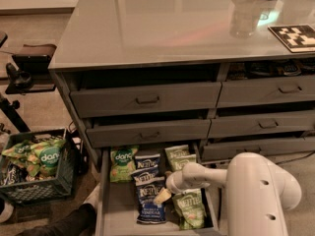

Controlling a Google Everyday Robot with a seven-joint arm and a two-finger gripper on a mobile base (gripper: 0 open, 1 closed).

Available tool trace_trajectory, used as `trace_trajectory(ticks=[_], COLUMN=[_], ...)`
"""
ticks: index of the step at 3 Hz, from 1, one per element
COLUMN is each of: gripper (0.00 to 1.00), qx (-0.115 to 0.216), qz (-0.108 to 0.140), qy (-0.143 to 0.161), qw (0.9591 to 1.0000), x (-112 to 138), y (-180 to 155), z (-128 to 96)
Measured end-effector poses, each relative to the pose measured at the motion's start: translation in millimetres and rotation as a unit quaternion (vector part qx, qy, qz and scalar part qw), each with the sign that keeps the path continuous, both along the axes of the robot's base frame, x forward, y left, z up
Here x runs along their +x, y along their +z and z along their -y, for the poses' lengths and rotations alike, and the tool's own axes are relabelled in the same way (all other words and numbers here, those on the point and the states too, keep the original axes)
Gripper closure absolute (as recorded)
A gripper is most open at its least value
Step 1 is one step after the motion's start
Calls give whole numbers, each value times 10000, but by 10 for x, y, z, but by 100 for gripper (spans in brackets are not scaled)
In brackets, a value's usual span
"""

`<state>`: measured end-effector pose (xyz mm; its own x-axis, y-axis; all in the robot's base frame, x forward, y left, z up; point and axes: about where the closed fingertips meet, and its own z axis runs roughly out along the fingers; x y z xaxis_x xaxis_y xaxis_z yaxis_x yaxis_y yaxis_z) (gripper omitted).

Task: Pick blue chip bag from bottom drawer and place on counter

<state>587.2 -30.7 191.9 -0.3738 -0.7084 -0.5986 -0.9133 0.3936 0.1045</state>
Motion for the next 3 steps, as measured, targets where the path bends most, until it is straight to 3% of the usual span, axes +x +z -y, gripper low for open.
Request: trace_trajectory(ticks=[2,3], gripper=[14,33], qx=[43,51], qz=[-174,-224], qy=[-3,-40], qw=[9998,9997], x=[-7,-20], y=[-140,-160], z=[-131,-157])
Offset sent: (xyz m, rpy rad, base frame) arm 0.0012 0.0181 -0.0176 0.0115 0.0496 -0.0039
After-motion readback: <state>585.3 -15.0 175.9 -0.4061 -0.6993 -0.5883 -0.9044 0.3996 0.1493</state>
